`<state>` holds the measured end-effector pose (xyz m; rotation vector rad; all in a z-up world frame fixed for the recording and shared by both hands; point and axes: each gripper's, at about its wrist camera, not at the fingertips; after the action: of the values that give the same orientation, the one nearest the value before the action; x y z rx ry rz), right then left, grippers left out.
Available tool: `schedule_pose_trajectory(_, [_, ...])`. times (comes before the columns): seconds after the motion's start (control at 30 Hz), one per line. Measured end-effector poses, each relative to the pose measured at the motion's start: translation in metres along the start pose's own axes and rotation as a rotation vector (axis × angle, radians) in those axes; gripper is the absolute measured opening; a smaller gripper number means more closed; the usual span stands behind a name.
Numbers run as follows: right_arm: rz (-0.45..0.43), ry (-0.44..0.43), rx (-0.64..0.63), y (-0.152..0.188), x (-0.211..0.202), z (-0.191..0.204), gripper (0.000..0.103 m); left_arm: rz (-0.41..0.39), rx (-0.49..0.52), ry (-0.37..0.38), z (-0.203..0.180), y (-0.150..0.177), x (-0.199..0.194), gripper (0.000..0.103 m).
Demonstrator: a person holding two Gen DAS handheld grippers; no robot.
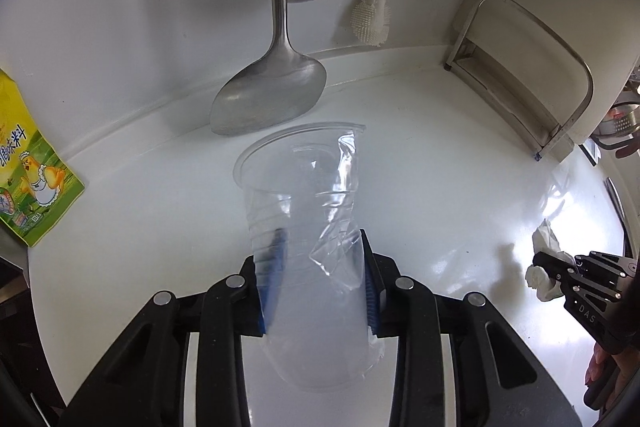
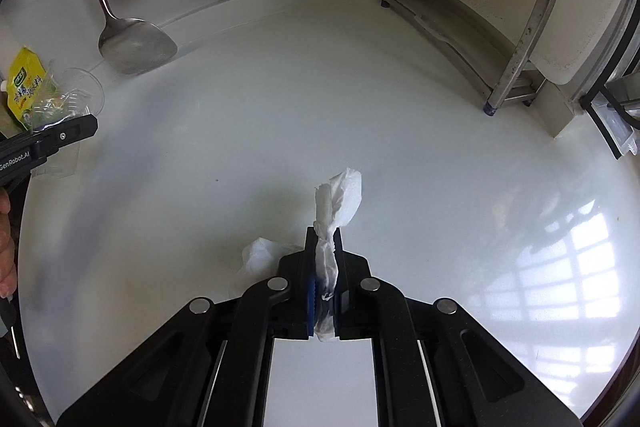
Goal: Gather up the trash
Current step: 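Grasp the clear plastic cup with the left tool while the right tool grasps the white tissue, then carry the plastic cup and tissue over the grey bin with both tools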
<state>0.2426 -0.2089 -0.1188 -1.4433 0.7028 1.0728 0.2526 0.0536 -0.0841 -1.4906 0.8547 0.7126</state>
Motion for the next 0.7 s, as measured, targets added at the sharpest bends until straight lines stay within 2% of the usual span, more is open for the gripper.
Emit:
schedule_pose_trajectory(0.37, [-0.025,-0.038,0.022,0.049,-0.061,-0.005,0.006,-0.032,0.006,0.013,-0.025,0.020,-0.053,0.033])
schedule_pose_trajectory(0.7, [-0.044,-0.097,0.002,0.114,-0.122,-0.008,0.006,-0.041,0.013,0.012,-0.061,0.078,-0.114,0.033])
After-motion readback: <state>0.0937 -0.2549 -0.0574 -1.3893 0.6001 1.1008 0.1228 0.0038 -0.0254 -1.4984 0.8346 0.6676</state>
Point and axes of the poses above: each gripper's, at about its wrist camera, not at the fingertips, and x roughly the way its jaws point, z to its left, y to its underside
